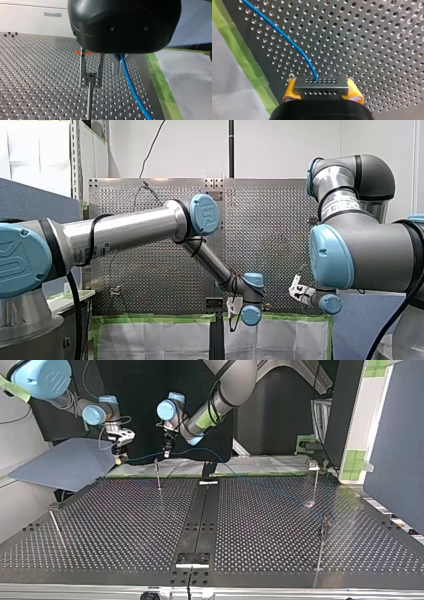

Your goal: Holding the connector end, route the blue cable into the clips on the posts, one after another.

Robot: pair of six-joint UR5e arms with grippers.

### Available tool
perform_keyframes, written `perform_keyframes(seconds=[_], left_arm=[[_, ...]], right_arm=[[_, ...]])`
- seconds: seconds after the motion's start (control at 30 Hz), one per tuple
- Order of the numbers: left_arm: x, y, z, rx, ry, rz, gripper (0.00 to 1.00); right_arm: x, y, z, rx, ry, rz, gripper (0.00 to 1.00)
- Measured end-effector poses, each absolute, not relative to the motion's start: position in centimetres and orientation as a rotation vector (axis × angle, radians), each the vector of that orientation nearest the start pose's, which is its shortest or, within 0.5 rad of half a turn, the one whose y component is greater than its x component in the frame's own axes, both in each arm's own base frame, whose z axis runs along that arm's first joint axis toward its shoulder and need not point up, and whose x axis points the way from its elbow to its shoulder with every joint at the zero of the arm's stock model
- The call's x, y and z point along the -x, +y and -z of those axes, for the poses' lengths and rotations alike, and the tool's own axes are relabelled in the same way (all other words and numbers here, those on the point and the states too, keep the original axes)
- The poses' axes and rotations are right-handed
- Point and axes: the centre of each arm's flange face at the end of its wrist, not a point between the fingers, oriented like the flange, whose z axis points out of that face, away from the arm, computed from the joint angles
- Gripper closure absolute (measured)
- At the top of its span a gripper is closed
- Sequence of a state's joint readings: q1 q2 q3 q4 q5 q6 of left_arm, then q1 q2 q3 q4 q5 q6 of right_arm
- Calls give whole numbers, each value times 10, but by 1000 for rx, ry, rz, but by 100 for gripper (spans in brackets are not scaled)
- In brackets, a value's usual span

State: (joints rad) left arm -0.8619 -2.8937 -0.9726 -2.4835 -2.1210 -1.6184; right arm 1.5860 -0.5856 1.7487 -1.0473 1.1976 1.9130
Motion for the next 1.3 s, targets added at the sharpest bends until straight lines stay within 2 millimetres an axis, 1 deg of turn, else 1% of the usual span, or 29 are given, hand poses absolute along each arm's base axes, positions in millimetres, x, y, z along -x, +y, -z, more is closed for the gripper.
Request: perform_keyframes(seconds=[0.33,0.6,0.73,1.3], left_arm=[[-461,-642,96,-230,1613,243,100],[-472,-647,85,-225,1603,252,100],[-475,-649,82,-223,1602,252,100],[-480,-644,82,-222,1610,243,100]], right_arm=[[-182,-597,66,-1436,-1415,-1675,100],[-189,-604,62,-1444,-1396,-1690,100],[-193,-606,60,-1450,-1388,-1697,100],[-200,-616,54,-1448,-1369,-1713,100]])
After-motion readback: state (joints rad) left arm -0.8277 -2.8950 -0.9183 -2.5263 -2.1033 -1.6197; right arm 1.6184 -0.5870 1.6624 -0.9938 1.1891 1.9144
